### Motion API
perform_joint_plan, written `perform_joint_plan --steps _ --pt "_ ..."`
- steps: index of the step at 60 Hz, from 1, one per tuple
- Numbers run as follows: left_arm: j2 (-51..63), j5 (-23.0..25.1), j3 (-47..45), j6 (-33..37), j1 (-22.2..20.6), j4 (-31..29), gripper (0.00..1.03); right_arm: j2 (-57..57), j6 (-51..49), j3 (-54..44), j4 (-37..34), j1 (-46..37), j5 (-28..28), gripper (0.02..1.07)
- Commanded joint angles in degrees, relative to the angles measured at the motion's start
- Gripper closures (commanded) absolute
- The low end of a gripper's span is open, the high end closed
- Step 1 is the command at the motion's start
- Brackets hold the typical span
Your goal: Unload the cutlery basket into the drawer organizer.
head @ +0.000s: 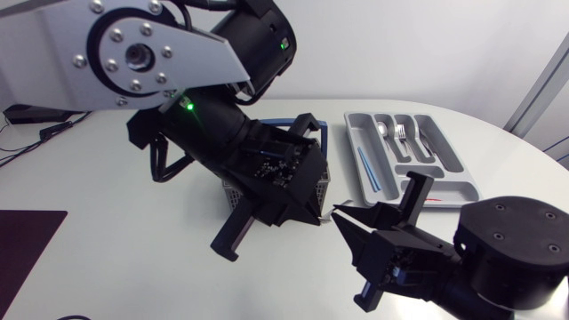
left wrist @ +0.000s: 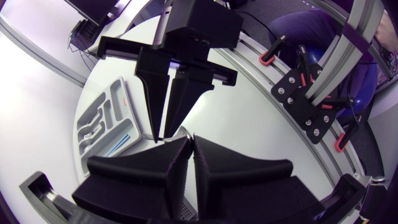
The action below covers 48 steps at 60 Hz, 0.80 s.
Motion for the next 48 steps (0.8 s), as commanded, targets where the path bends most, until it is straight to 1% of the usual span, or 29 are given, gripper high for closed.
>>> perform_joint_plan --steps 1,7,10,12,14,18,20,21,24,27,33,36,39,42,45,48 --pt "1.0 0.8 -0.7 -1.1 0.4 0.0 0.91 0.6 -1.0 1.2 0.9 0.5 0.4 0.97" --pt "1.0 0.8 -0.6 -1.1 0.6 0.0 0.91 0.6 -1.0 1.2 0.8 0.5 0.4 1.01" --pt "1.0 0.8 -0.5 -1.1 0.7 0.0 0.91 0.6 -0.8 1.2 0.5 0.5 0.4 1.01" --pt "1.0 0.8 -0.4 -1.3 0.7 0.0 0.89 0.6 -0.7 1.1 0.4 0.6 0.4 1.01" --pt "1.0 0.8 -0.4 -1.6 0.7 0.1 0.82 0.7 -0.5 1.0 0.3 0.6 0.4 1.01" --pt "1.3 0.8 0.5 -2.6 1.1 0.1 0.61 0.8 -0.2 0.7 -0.2 0.7 0.3 1.01" --pt "1.4 0.8 0.9 -3.0 1.1 0.1 0.53 0.7 0.1 0.5 -0.7 0.7 0.4 1.01" --pt "1.5 0.8 1.3 -3.3 1.2 0.1 0.45 0.6 0.1 0.3 -0.8 0.7 0.4 1.01" --pt "1.7 0.8 2.2 -4.2 1.5 0.2 0.30 0.1 0.1 -0.1 -1.1 0.7 0.5 1.01" --pt "1.8 0.8 3.2 -4.9 1.8 0.2 0.20 -0.9 -0.1 -0.6 -1.7 0.6 0.7 1.01" --pt "2.1 0.9 5.0 -6.9 2.9 0.5 0.07 -3.6 -0.7 -1.6 -3.6 -0.3 0.8 1.01" --pt "2.1 1.0 5.6 -8.0 3.5 1.3 0.06 -5.1 -1.7 -2.2 -4.5 -1.0 0.8 1.01" --pt "2.1 1.0 6.5 -10.7 5.0 3.6 0.06 -7.4 -2.7 -3.1 -5.4 -2.3 0.7 1.01" --pt "2.2 0.9 6.8 -11.9 6.2 5.4 0.06 -9.0 -4.2 -4.1 -5.4 -4.2 0.4 1.01" --pt "2.8 0.9 6.9 -13.2 8.1 7.4 0.06 -11.0 -5.6 -5.3 -5.4 -7.8 -1.2 1.01" --pt "3.5 0.8 6.9 -12.7 9.1 7.4 0.06 -12.5 -6.8 -6.5 -5.1 -12.0 -3.3 1.01"
